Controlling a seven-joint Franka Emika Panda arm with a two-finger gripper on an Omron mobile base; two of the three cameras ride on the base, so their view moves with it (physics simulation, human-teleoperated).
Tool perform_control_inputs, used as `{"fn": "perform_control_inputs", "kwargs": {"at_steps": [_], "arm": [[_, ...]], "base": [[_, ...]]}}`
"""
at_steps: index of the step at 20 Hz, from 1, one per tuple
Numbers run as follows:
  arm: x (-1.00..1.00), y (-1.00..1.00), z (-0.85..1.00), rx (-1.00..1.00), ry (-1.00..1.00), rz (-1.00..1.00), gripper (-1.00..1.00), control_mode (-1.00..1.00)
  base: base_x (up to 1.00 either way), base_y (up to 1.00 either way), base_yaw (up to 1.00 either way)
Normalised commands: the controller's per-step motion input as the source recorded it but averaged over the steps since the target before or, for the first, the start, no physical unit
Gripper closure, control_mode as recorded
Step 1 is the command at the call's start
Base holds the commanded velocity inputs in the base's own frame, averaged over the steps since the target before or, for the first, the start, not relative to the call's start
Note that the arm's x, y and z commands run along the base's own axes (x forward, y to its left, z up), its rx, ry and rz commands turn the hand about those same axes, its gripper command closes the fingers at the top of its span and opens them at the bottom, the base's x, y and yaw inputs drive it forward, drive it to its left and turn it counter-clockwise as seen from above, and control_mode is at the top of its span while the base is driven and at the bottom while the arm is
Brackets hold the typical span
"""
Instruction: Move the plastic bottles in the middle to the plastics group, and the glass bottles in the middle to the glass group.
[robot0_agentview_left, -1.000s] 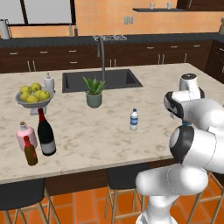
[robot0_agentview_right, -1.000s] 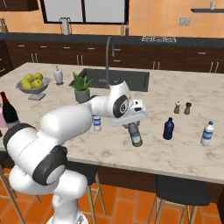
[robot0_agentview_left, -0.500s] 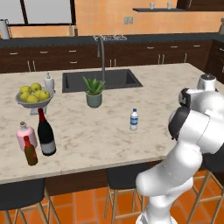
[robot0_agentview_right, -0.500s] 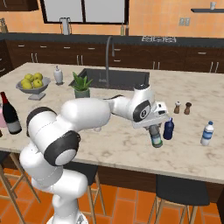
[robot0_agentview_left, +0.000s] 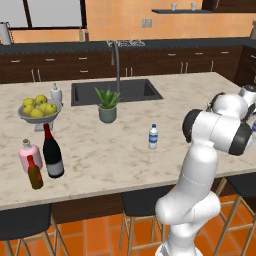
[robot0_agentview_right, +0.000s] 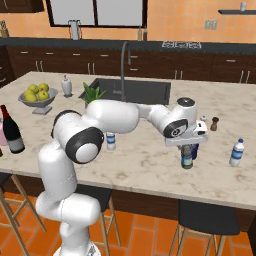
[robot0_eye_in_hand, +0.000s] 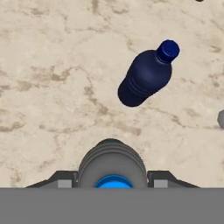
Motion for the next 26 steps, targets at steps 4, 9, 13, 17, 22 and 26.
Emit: {"fn": "perform_control_inputs", "kwargs": {"at_steps": [4,9,13,17,22,26], "arm": [[0.24,-0.33,-0.17,0.18,0.00,0.00,1.00,-1.00],[0.04,-0.01,-0.28,0.00,0.00,0.00,1.00,-1.00],[0.06,0.02,-0.37,-0.01,0.00,0.00,1.00,-1.00],[0.13,0.12,-0.45,-0.04,0.00,0.00,1.00,-1.00],[0.20,0.19,-0.47,-0.13,-0.01,0.00,1.00,-1.00],[0.02,0.20,-0.54,-0.19,0.00,0.00,1.00,-1.00]], "base": [[0.00,0.00,0.00],[0.00,0.00,0.00],[0.00,0.00,0.00],[0.00,0.00,0.00],[0.00,0.00,0.00],[0.00,0.00,0.00]]}}
